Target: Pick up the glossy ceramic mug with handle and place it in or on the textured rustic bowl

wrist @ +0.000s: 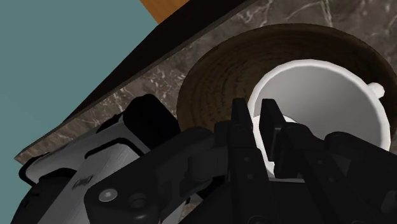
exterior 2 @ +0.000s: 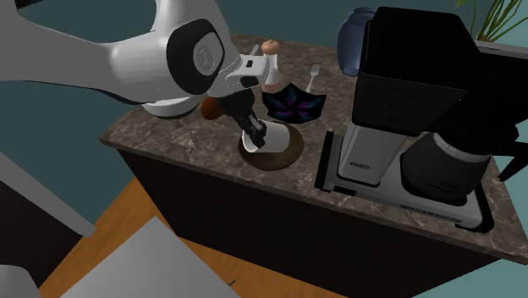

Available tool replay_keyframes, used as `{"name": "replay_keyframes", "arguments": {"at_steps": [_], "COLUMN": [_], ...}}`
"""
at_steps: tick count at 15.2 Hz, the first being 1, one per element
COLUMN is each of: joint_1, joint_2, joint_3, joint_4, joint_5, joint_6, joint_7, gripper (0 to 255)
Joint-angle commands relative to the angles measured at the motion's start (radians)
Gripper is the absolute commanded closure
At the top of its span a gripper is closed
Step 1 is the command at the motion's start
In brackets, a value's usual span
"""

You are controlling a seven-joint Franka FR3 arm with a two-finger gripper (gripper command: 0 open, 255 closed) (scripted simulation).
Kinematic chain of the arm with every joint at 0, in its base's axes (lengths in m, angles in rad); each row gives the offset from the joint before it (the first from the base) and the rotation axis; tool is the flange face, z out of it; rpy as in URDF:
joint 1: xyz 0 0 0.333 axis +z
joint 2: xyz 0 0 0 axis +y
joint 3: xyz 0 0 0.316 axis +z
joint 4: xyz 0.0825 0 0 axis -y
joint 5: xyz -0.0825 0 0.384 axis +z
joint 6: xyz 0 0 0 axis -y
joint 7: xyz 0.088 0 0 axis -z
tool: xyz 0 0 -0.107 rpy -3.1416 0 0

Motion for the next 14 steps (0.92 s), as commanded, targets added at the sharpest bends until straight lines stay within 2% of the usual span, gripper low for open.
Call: {"name": "replay_keyframes", "arguments": {"at_steps": [1, 8, 9, 14], "joint_1": [-0.004, -0.004, -0.004, -0.004], "joint_2": [0.015, 0.015, 0.015, 0.015], "joint_3": [0.003, 0.003, 0.003, 0.003], "joint_4": [-0.007, -0.007, -0.007, -0.007], "joint_5": [-0.012, -0.012, -0.013, -0.013], "joint_6": [0.02, 0.02, 0.02, 0.02], "joint_7": [0.012, 0.012, 0.012, 0.012], "gripper": [255, 255, 0, 0]}}
